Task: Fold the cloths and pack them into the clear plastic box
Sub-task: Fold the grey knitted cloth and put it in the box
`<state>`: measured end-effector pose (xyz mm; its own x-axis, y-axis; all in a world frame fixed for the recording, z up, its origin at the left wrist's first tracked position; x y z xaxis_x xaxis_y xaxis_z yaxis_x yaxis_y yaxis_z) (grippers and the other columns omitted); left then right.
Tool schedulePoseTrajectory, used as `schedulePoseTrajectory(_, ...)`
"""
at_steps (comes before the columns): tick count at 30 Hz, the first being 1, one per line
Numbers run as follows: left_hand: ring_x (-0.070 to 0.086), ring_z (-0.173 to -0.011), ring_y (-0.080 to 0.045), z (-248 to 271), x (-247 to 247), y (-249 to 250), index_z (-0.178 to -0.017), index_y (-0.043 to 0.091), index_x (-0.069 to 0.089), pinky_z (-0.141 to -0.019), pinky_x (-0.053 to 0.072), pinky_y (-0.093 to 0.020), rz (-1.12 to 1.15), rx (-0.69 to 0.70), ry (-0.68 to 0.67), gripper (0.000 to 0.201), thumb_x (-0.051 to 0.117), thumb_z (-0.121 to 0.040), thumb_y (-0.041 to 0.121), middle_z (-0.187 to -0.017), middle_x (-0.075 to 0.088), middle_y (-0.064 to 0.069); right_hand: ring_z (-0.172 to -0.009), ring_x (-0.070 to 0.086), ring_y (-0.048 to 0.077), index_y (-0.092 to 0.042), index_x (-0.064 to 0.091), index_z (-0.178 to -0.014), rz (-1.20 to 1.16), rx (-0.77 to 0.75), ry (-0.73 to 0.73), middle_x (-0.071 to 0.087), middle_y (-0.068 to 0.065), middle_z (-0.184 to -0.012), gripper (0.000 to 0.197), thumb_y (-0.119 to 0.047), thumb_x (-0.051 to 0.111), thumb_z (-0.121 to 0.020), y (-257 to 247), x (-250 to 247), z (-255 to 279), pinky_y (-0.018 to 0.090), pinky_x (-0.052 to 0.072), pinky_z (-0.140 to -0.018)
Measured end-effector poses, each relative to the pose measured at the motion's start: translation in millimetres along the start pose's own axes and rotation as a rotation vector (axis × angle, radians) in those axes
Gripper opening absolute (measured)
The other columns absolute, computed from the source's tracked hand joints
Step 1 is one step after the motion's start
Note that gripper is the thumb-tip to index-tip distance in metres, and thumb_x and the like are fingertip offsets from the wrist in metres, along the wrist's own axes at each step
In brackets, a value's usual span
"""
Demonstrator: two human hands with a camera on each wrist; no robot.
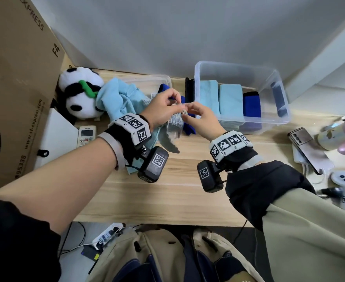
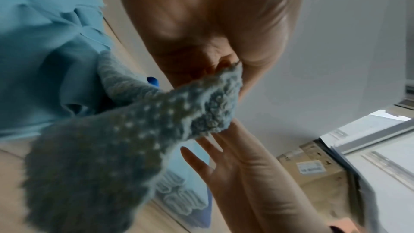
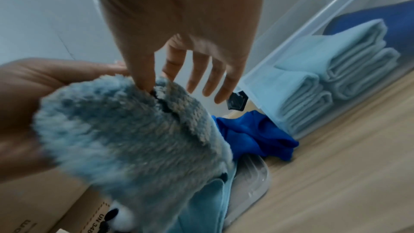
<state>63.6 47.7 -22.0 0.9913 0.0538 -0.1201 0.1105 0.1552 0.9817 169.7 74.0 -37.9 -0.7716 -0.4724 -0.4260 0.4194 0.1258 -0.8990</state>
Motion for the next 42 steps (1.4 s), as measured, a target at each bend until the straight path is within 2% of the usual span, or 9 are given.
schedulePoseTrajectory(5,0.049,-0.070,-0.018,9,39,31,-0.077,0.021,0.046,-0.066,0.042,-0.023,0.012,0.101,-0.102,0.024,0.062,-0.081,0.003,-0.076,0.046,-0.007,-0.071,0.046,0.010,0.000,0.052,-0.104,0.024,0.067,0.192,0.051,0.000,-0.081,0.017,-0.004,0.052,-0.088,11,-33,27,0.014,0.038,-0.060)
schedulePoseTrajectory(11,0.035,-0.058,-0.018,11,71,33,-0.080,0.024,0.048,-0.054,0.032,-0.022,-0.050,0.097,-0.134,0.023,0.066,-0.081,0.010,-0.063,0.040,-0.006,-0.076,0.058,0.001,-0.008,0.062,-0.097,-0.025,0.189,0.328,0.063,0.003,-0.085,0.013,-0.004,0.053,-0.089,51,-84,63,0.018,0.044,-0.071)
schedulePoseTrajectory(15,0.042,-0.047,-0.003,15,90,12,-0.092,0.017,0.051,-0.050,0.037,-0.011,-0.117,-0.011,-0.191,0.027,0.072,-0.078,0.008,-0.060,0.046,-0.002,-0.084,0.057,0.014,0.004,0.067,-0.102,-0.021,0.212,0.411,0.065,0.009,-0.095,0.022,0.004,0.052,-0.086,66,-126,88,0.014,0.044,-0.070)
schedulePoseTrajectory(20,0.053,-0.080,-0.007,28,127,-27,-0.114,0.010,0.060,-0.064,0.043,-0.011,-0.370,-0.244,-0.457,0.045,0.077,-0.073,0.019,-0.091,0.052,0.009,-0.093,0.057,0.016,0.002,0.064,-0.108,-0.093,0.260,0.413,0.063,0.008,-0.100,0.028,0.007,0.047,-0.087,72,-161,102,0.016,0.045,-0.078)
schedulePoseTrajectory(22,0.047,-0.066,-0.008,37,137,-46,-0.094,0.012,0.067,-0.053,0.037,-0.014,-0.460,-0.337,-0.574,0.022,0.075,-0.076,0.022,-0.088,0.058,-0.024,-0.088,0.056,0.014,-0.002,0.064,-0.106,-0.131,0.260,0.480,0.063,0.009,-0.099,0.025,0.004,0.049,-0.087,74,-180,108,0.017,0.045,-0.078)
schedulePoseTrajectory(24,0.043,-0.060,-0.011,40,141,-53,-0.066,0.019,0.064,-0.050,0.034,-0.016,-0.497,-0.339,-0.604,0.017,0.070,-0.081,0.023,-0.062,0.051,-0.005,-0.085,0.055,0.013,-0.006,0.063,-0.105,-0.183,0.272,0.552,0.062,0.007,-0.096,0.021,-0.001,0.052,-0.088,80,-197,112,0.014,0.043,-0.072)
schedulePoseTrajectory(31,0.046,-0.069,-0.014,5,109,-42,-0.088,0.012,0.052,-0.066,0.036,-0.027,-0.384,-0.225,-0.082,0.009,0.051,-0.093,0.019,-0.071,0.048,0.005,-0.072,0.054,0.007,-0.012,0.062,-0.093,-0.251,0.280,0.634,0.061,-0.001,-0.079,0.010,-0.006,0.060,-0.085,93,-223,122,0.003,0.042,-0.057)
schedulePoseTrajectory(35,0.053,-0.058,0.003,-1,89,-31,-0.078,0.010,0.056,-0.065,0.042,-0.010,-0.190,-0.169,0.068,0.015,0.061,-0.088,0.018,-0.069,0.055,0.000,-0.062,0.052,0.003,-0.009,0.067,-0.094,-0.209,0.311,0.676,0.061,-0.002,-0.073,0.015,-0.001,0.058,-0.084,109,-232,125,0.008,0.044,-0.050)
schedulePoseTrajectory(42,0.064,-0.090,-0.019,-3,57,-29,-0.102,0.006,0.069,-0.083,0.050,-0.026,-0.032,-0.209,0.285,0.029,0.071,-0.080,0.024,-0.094,0.069,-0.007,-0.049,0.034,0.010,-0.020,0.048,-0.053,-0.053,0.437,0.687,0.042,0.000,-0.053,0.034,-0.015,0.058,-0.086,125,-240,126,0.022,0.032,-0.052)
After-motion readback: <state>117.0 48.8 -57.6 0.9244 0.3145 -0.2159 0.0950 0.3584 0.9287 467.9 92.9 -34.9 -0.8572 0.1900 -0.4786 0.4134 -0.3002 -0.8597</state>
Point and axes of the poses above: each hand's wrist, its own z-axis away from the middle knuckle, its own x-axis out of the palm, y = z × x, the point moved 9 cm from there along -z, towards the middle knuckle
